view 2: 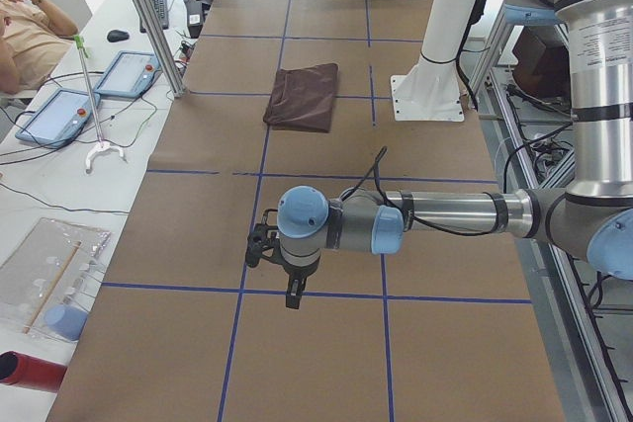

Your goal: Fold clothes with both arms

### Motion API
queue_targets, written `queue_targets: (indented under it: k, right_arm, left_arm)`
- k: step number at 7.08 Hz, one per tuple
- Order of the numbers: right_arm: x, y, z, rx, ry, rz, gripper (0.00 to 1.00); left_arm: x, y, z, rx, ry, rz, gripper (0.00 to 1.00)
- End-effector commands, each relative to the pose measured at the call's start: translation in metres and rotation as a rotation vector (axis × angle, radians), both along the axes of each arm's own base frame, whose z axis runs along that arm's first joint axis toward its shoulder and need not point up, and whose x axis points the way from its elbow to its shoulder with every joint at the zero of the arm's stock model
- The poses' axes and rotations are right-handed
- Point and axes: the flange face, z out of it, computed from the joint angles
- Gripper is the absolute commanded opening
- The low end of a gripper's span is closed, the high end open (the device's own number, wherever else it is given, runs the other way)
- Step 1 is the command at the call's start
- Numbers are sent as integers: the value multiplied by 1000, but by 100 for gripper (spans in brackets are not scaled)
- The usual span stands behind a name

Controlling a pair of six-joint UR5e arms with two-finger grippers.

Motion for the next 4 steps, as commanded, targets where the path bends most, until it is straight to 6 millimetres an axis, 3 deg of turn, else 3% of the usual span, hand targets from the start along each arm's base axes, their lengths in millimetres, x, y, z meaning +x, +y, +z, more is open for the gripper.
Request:
queue_targets:
  k: [1,4]
  right_arm:
    - [-1,1,-1,9,-20,1,100]
    - [-2,1,-6,16,-37,1,100]
  left_arm:
    - [0,21,15,-36,16,1,100]
    - [2,15,-1,-31,6,-19,100]
